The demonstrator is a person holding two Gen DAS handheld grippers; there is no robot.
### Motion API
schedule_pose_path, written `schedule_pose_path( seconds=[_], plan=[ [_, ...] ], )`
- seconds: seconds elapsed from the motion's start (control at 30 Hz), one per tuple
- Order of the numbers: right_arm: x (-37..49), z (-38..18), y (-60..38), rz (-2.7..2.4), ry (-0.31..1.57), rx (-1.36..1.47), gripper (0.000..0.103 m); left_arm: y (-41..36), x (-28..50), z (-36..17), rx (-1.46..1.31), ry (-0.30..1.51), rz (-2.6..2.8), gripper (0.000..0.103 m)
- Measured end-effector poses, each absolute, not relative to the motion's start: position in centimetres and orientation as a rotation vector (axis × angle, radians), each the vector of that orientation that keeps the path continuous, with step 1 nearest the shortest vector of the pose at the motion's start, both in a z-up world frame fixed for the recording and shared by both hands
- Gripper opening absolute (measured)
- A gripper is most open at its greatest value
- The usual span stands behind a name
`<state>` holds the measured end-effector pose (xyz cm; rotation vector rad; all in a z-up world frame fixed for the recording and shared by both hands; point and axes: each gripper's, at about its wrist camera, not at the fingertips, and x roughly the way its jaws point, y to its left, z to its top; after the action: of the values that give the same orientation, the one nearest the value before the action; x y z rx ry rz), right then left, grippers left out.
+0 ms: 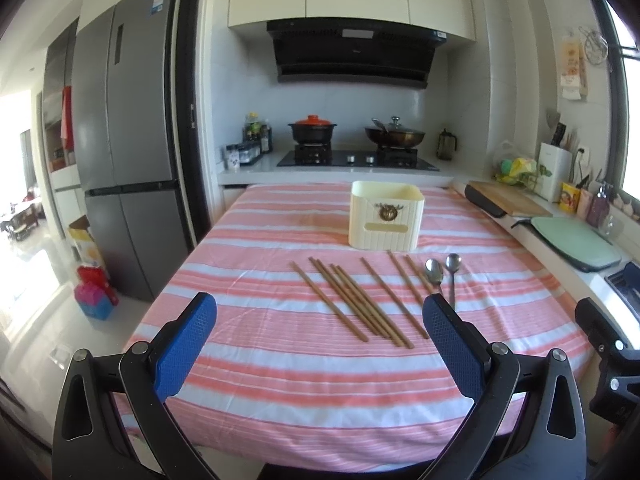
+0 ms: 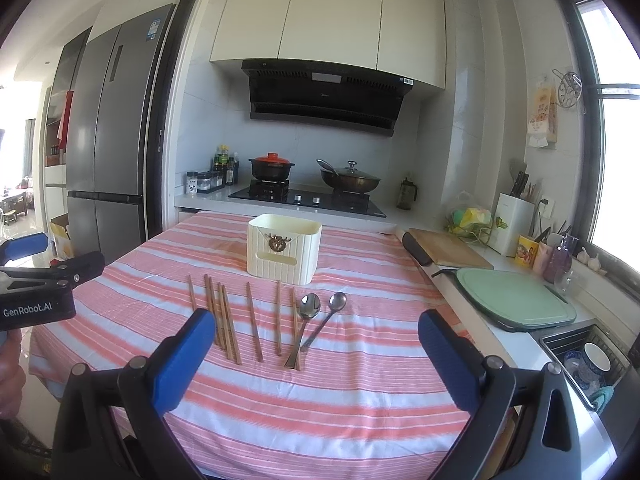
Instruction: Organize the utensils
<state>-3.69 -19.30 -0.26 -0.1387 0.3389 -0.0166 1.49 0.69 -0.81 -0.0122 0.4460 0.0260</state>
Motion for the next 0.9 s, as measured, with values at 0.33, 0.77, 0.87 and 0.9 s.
schedule_pose_path(
  seconds=[0.33,0.77,0.87,0.9],
  plan=[
    [-3.4,-0.6,-19.1,-0.019,0.344,-0.141,0.103,0.5,2.0,-1.3,-0.010,0.461,0.023,0.103],
    [-2.9,-1.0,-19.4,-0.022,0.360,-0.135,0.103,0.4,2.6,-1.7,-0.012,0.488,0.025,0.103],
    [-2.7,-1.4,-19.4,-0.024,0.372,-0.137,0.103,0.5,2.9,-2.0,-0.014,0.501,0.024,0.103],
    [-2.7,-1.5,-19.5,-0.025,0.374,-0.137,0.103,0.5,3.0,-2.1,-0.016,0.505,0.024,0.103]
  ],
)
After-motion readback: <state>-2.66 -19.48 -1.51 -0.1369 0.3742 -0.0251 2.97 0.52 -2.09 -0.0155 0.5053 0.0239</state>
